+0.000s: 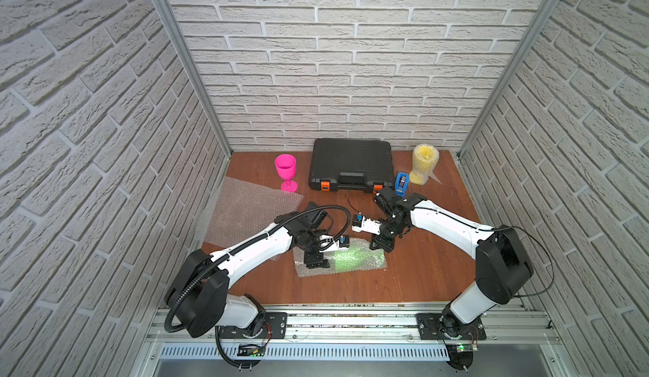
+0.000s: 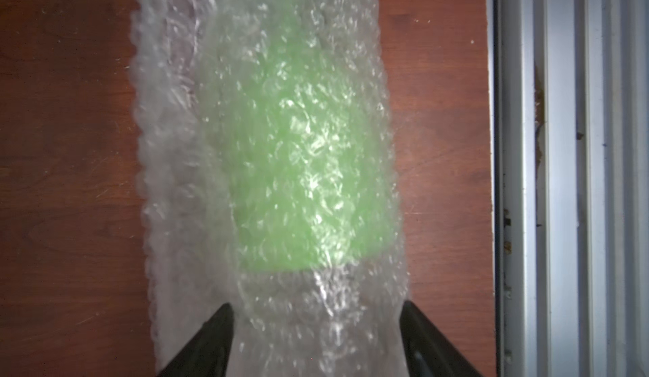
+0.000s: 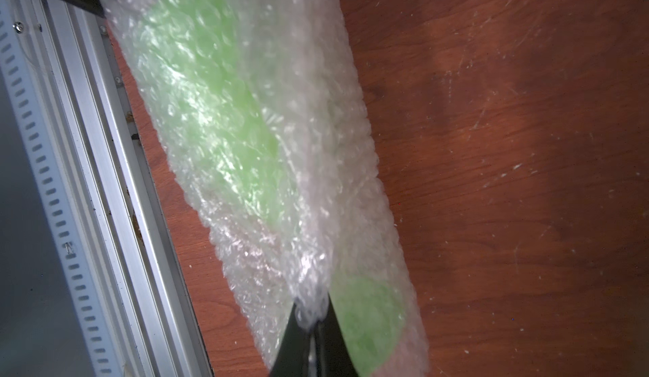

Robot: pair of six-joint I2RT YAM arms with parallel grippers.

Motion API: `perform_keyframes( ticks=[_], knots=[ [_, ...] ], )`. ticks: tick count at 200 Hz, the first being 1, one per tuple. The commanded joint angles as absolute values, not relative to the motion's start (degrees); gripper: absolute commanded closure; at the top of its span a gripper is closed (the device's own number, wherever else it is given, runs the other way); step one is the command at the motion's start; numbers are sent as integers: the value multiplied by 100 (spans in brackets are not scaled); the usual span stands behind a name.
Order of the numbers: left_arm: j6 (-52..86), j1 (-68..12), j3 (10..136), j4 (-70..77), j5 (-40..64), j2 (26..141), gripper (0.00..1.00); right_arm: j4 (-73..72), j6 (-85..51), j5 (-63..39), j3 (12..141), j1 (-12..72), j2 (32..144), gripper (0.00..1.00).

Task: Wrap wine glasses in bubble wrap
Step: Adjust the bubble wrap at the center of the board.

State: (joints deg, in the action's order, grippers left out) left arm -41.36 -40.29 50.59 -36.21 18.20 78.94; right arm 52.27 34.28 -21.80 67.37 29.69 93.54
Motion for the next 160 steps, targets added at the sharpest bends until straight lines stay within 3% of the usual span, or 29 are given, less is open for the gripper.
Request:
perform_keyframes(
  ticks=[1, 29, 56, 82, 118, 142, 160],
  knots=[
    [-4256, -4076, 4934, -3360, 1407, 7723, 35, 5361, 3384, -2336, 6872, 2936, 9337, 97],
    [-4203, -4066, 4966, -3383, 1367, 7649, 62, 5379, 3384, -2498, 6863, 2933, 9136, 97],
    [-4141, -4018, 5050, -3513, 1479, 7682, 83, 5387, 3410, -2685, 6812, 2936, 8867, 82],
    [-4070, -3935, 5127, -3577, 1662, 7643, 92, 5423, 3393, -2736, 6785, 2936, 8700, 68],
    [-3962, -3792, 5172, -3603, 1868, 7494, 93, 5221, 3131, -2880, 6642, 2951, 8587, 57],
    [-3847, -3685, 5204, -3601, 2022, 7409, 95, 5111, 2984, -2890, 6495, 2989, 8639, 62],
    [-3726, -3603, 5260, -3602, 2133, 7407, 96, 4955, 2785, -2752, 6343, 3006, 8682, 82]
  ],
)
